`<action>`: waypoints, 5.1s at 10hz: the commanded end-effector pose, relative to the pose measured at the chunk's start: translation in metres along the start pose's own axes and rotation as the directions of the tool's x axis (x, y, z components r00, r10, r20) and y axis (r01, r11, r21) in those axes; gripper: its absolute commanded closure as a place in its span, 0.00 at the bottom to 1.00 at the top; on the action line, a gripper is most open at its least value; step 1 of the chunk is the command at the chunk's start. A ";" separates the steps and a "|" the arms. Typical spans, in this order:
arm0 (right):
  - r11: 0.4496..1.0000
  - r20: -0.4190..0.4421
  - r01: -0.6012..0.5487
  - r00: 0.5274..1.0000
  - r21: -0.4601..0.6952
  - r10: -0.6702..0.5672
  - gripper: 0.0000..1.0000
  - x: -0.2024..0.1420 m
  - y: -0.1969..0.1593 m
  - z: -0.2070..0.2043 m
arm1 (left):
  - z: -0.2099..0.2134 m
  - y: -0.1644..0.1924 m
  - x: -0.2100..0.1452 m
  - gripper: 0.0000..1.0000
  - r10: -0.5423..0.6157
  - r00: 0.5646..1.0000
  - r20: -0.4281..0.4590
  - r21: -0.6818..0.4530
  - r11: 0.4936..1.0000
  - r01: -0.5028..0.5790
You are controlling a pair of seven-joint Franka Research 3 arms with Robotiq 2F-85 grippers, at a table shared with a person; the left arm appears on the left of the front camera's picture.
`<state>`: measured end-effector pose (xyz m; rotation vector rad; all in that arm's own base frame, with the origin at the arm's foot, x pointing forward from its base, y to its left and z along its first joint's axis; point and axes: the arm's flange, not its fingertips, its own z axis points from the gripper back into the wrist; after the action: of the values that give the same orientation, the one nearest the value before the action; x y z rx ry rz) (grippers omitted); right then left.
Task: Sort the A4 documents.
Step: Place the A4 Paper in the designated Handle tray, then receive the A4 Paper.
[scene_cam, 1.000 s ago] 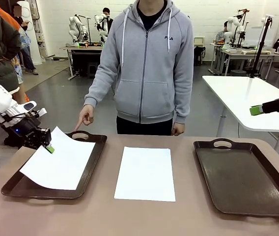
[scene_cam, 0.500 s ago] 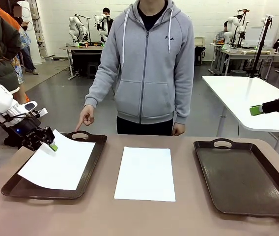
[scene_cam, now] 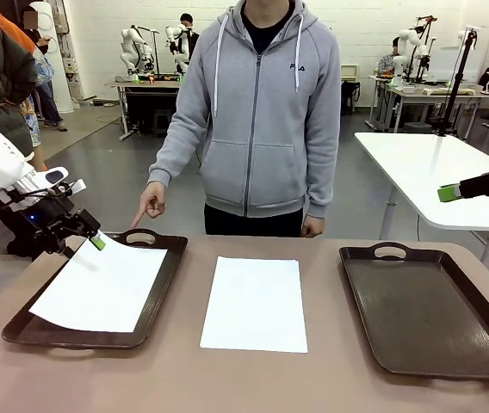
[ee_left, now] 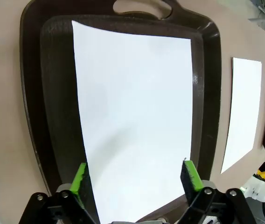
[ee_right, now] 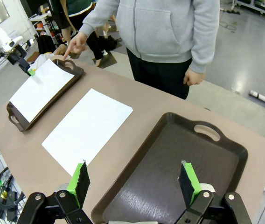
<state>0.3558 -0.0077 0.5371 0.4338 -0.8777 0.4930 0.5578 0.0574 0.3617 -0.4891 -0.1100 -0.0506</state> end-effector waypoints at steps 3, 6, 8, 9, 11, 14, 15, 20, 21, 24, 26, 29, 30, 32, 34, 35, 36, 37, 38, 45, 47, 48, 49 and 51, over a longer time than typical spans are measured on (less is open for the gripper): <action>1.000 0.002 -0.007 1.000 0.011 0.007 0.00 -0.001 -0.001 -0.001 | 0.016 -0.012 -0.003 0.00 -0.008 1.000 0.002 0.035 0.999 0.008; 1.000 0.002 -0.007 1.000 0.011 0.007 0.00 -0.001 -0.001 -0.001 | 0.025 -0.014 -0.008 0.00 -0.008 1.000 0.027 0.084 0.996 0.005; 1.000 0.002 -0.007 1.000 0.011 0.007 0.00 -0.001 -0.001 -0.001 | 0.031 -0.020 -0.010 0.00 -0.024 0.998 0.050 0.043 0.999 0.022; 1.000 0.002 -0.007 1.000 0.011 0.007 0.00 -0.001 -0.001 -0.001 | 0.032 -0.023 -0.009 0.00 -0.022 0.996 0.087 -0.052 0.998 0.027; 1.000 0.002 -0.007 1.000 0.011 0.007 0.00 -0.001 -0.001 -0.001 | 0.033 -0.018 -0.003 0.00 -0.028 0.998 0.054 0.012 1.000 0.027; 1.000 0.002 -0.007 1.000 0.011 0.007 0.00 -0.001 -0.001 -0.001 | 0.033 -0.018 -0.003 0.00 -0.028 0.998 0.054 0.012 1.000 0.027; 1.000 0.002 -0.007 1.000 0.011 0.007 0.00 -0.001 -0.001 -0.001 | 0.033 -0.018 -0.003 0.00 -0.028 0.998 0.054 0.012 1.000 0.027; 1.000 0.002 -0.007 1.000 0.011 0.007 0.00 -0.001 -0.001 -0.001 | 0.033 -0.018 -0.003 0.00 -0.028 0.998 0.054 0.012 1.000 0.027; 1.000 0.002 -0.007 1.000 0.011 0.007 0.00 -0.001 -0.001 -0.001 | 0.033 -0.018 -0.003 0.00 -0.028 0.998 0.054 0.012 1.000 0.027; 1.000 0.002 -0.007 1.000 0.011 0.007 0.00 -0.001 -0.001 -0.001 | 0.012 -0.066 0.006 0.00 -0.167 0.983 0.069 0.031 0.986 0.166; 1.000 0.002 -0.007 1.000 0.011 0.007 0.00 -0.001 -0.001 -0.001 | 0.005 -0.134 -0.006 0.00 -0.367 0.930 0.029 0.073 0.928 0.365; 1.000 0.002 -0.007 1.000 0.011 0.007 0.00 -0.001 -0.001 -0.001 | 0.063 -0.191 -0.041 0.00 -0.539 0.829 0.147 0.041 0.841 0.539; 1.000 0.002 -0.007 1.000 0.011 0.007 0.00 -0.001 -0.001 -0.001 | 0.083 -0.197 -0.056 0.00 -0.600 0.769 0.219 0.038 0.793 0.608; 1.000 0.002 -0.007 1.000 0.011 0.007 0.00 -0.001 -0.001 -0.001 | 0.106 -0.202 -0.081 0.00 -0.714 0.655 0.248 -0.096 0.655 0.750; 1.000 0.002 -0.007 1.000 0.011 0.007 0.00 -0.001 -0.001 -0.001 | 0.117 -0.204 -0.097 0.00 -0.699 0.657 0.281 -0.206 0.625 0.753; 1.000 0.002 -0.007 1.000 0.011 0.007 0.00 -0.001 -0.001 -0.001 | 0.118 -0.204 -0.102 0.00 -0.679 0.670 0.299 -0.188 0.647 0.739; 1.000 0.002 -0.007 1.000 0.011 0.007 0.00 -0.001 -0.001 -0.001 | 0.119 -0.203 -0.104 0.00 -0.631 0.706 0.322 -0.198 0.685 0.701; 1.000 0.002 -0.007 1.000 0.011 0.007 0.00 -0.001 -0.001 -0.001 | 0.119 -0.201 -0.106 0.00 -0.593 0.728 0.344 -0.211 0.706 0.676; 1.000 0.002 -0.007 1.000 0.011 0.007 0.00 -0.001 -0.001 -0.001 | 0.119 -0.200 -0.110 0.00 -0.597 0.717 0.361 -0.213 0.695 0.686; 1.000 0.002 -0.007 1.000 0.011 0.007 0.00 -0.001 -0.001 -0.001 | 0.119 -0.200 -0.117 0.00 -0.628 0.671 0.395 -0.159 0.673 0.723; 1.000 0.002 -0.007 1.000 0.011 0.007 0.00 -0.001 -0.001 -0.001 | 0.123 -0.201 -0.114 0.00 -0.632 0.686 0.361 -0.170 0.679 0.714; 1.000 0.002 -0.007 1.000 0.011 0.007 0.00 -0.001 -0.001 -0.001 | 0.123 -0.201 -0.114 0.00 -0.632 0.686 0.361 -0.170 0.679 0.714; 1.000 0.002 -0.007 1.000 0.011 0.007 0.00 -0.001 -0.001 -0.001 | 0.123 -0.201 -0.114 0.00 -0.632 0.686 0.361 -0.170 0.679 0.714; 1.000 0.002 -0.007 1.000 0.011 0.007 0.00 -0.001 -0.001 -0.001 | 0.123 -0.201 -0.114 0.00 -0.632 0.686 0.361 -0.170 0.679 0.714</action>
<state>0.3557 -0.0075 0.5373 0.4330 -0.8777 0.4936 0.4185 -0.0603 0.5494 -0.7448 -0.5769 -0.7520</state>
